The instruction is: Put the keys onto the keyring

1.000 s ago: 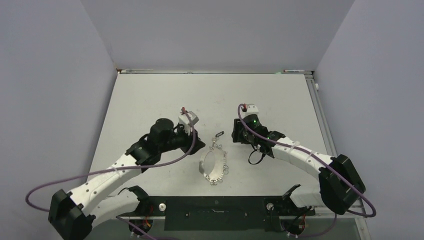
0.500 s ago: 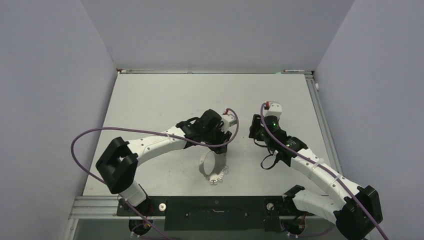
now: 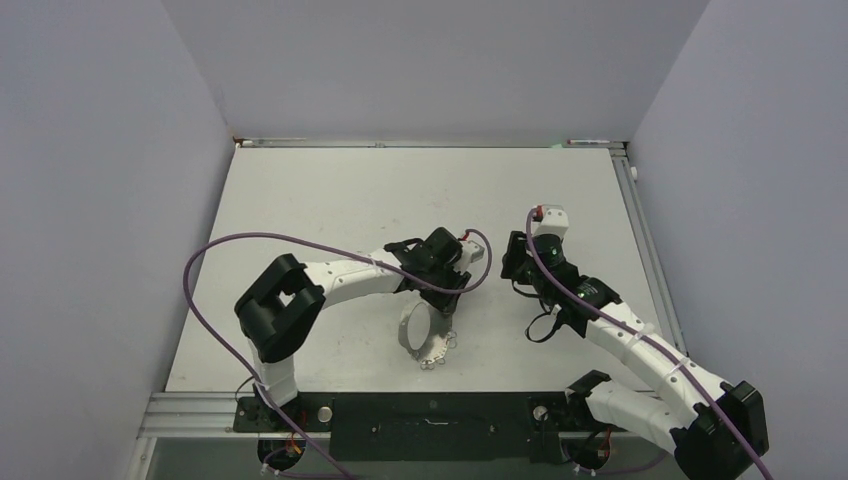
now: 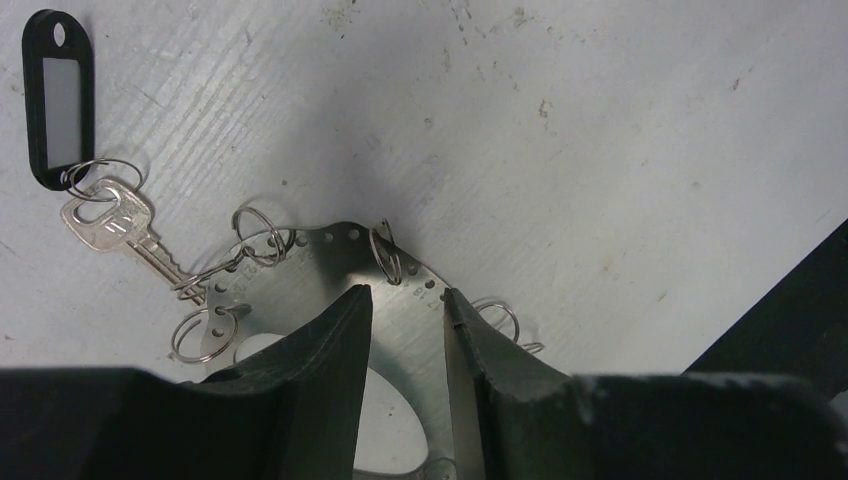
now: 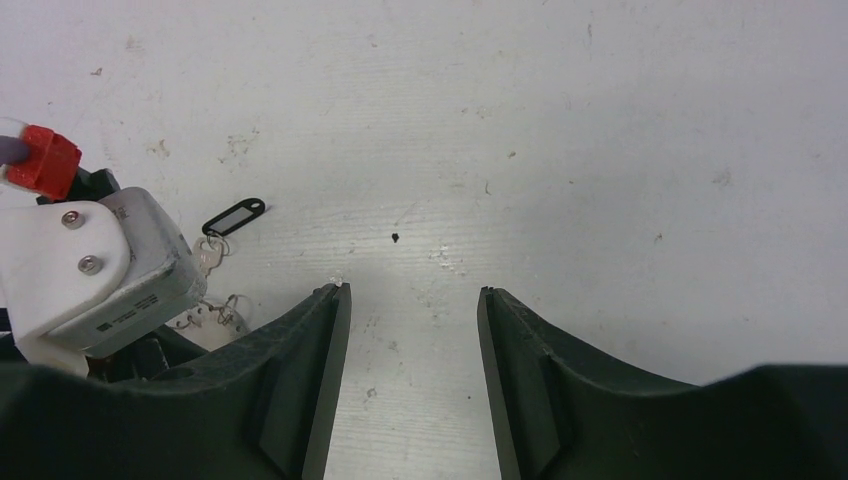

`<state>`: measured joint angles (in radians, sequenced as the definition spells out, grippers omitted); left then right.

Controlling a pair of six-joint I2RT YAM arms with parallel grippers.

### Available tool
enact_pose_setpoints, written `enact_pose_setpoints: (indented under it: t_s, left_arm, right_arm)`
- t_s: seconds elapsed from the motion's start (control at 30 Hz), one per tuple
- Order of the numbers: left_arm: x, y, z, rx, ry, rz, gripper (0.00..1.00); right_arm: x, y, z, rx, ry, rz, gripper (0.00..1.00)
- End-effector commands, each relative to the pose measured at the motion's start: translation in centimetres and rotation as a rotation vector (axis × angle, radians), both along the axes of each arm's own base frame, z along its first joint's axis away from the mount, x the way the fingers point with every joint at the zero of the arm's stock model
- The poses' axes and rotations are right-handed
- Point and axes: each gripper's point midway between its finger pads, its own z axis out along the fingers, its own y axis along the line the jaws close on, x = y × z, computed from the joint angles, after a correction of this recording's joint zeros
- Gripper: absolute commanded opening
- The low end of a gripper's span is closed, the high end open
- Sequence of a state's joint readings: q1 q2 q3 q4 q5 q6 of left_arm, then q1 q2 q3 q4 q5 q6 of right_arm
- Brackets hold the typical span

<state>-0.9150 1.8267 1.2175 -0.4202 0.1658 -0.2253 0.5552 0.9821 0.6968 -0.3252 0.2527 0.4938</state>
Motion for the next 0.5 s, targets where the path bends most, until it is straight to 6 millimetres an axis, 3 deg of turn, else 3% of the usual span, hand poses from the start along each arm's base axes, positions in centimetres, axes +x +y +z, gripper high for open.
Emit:
enact_pose_setpoints:
  t_s: [0.0,0.47]
  left_arm:
    - [1.5,-1.7,1.0,-0.038,-0.046,0.023,0.29]
    - [2.0,-2.2,-0.5,-0.019,-0.039,0.031,0.22]
  right_arm:
    - [0.0,-0.2,0.1,-0.001,-0.009,0.007,0.51]
    - [-0.3,0.1,-0.4,0.003,0.0,0.025,0.51]
